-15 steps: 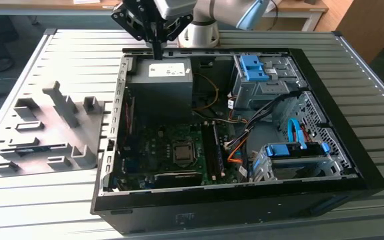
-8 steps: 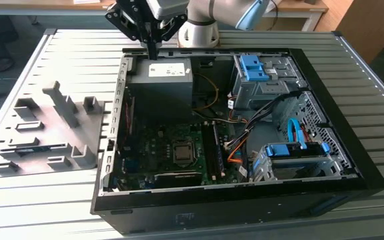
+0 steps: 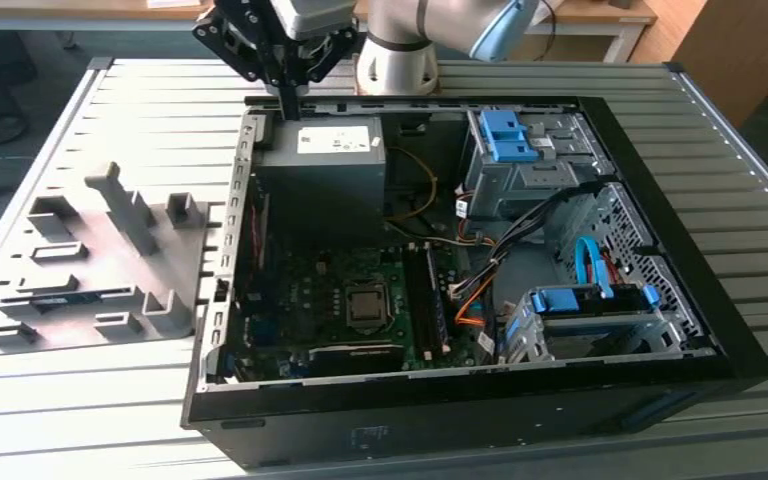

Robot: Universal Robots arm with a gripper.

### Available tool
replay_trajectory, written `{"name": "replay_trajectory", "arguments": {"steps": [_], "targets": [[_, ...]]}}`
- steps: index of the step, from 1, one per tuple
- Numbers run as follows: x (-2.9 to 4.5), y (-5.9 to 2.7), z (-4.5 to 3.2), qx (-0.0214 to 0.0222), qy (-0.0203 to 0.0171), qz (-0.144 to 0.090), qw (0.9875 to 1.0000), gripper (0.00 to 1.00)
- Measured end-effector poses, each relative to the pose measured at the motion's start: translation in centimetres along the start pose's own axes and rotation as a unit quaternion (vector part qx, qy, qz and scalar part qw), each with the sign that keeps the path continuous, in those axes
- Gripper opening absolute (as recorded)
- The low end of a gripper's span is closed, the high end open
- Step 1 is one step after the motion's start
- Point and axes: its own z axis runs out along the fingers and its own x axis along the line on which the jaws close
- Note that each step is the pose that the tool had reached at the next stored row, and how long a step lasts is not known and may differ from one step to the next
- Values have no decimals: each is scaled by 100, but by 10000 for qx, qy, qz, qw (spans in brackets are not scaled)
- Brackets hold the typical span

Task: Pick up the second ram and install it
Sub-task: 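Reach for the second ram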

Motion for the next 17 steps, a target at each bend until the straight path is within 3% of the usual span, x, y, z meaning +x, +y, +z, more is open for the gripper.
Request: {"name": "replay_trajectory", "arguments": {"steps": [17], "targets": [[363, -27, -8, 0, 0, 1, 10000, 10]]}}
